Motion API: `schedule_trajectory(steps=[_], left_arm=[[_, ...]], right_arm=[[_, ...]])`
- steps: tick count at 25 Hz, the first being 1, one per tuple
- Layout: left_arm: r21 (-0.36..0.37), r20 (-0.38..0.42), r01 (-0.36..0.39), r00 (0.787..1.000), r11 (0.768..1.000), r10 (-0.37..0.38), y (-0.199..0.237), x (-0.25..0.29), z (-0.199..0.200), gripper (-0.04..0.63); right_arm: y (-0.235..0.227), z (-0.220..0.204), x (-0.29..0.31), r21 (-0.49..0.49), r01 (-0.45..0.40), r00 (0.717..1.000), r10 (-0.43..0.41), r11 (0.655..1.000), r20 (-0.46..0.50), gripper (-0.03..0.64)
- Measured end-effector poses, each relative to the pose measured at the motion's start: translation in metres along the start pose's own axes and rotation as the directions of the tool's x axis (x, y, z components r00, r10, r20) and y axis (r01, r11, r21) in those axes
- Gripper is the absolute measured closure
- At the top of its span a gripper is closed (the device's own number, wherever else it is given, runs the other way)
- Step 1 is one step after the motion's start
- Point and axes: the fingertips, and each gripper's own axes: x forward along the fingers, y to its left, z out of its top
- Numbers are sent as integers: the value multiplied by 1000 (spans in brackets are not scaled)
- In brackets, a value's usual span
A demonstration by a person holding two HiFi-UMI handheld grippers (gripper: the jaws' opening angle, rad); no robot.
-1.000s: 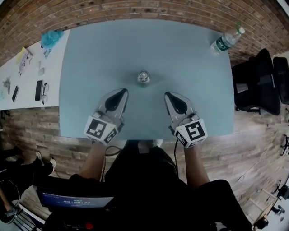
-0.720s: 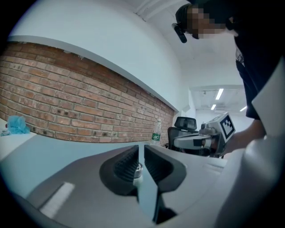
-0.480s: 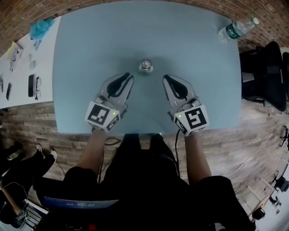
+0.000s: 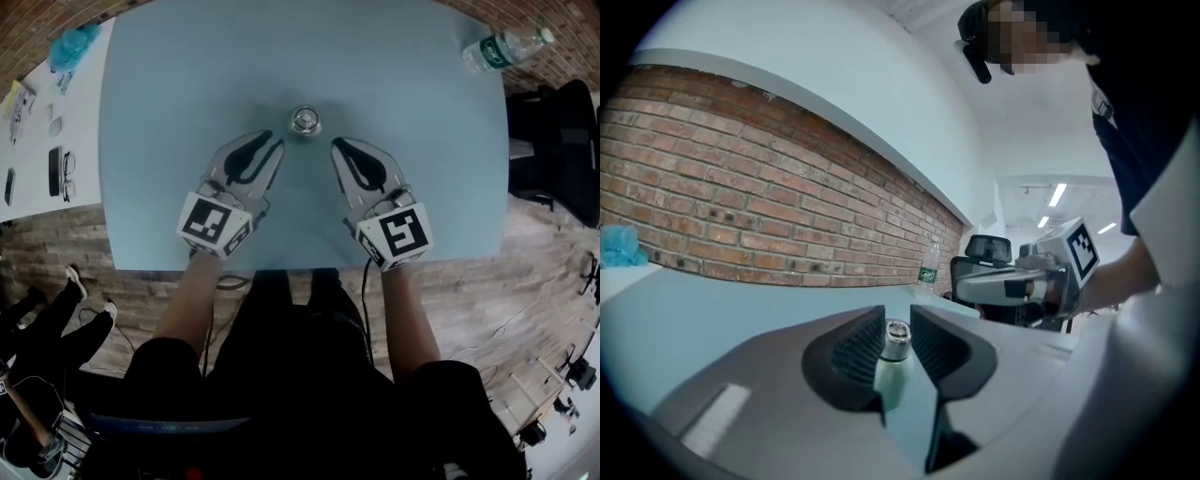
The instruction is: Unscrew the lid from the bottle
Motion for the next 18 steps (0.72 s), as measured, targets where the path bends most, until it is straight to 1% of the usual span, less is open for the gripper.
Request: schedule_trajectory(steps=[4,7,11,14,18], left_arm=[[0,-9,7,1000,1000,-7,1,4,-5,500],[4,-21,17,1000,1000,-17,1,8,-11,477],[11,-40,23,999,1000,-22,1,14,-20,453],[22,-60,28,998,999,-27,1,21,-28,421],[23,-74,22,997,999,-20,2,27,-37,391]], right_arm=[[1,-5,6,4,0,1000,0,1000,-9,604],[3,-9,11,4,-3,1000,3,1000,-14,595],[3,-14,16,-7,-4,1000,4,1000,-25,569],[3,-17,22,-10,-6,999,6,1000,-32,545],[3,-21,27,-10,-9,999,9,1000,-34,523]])
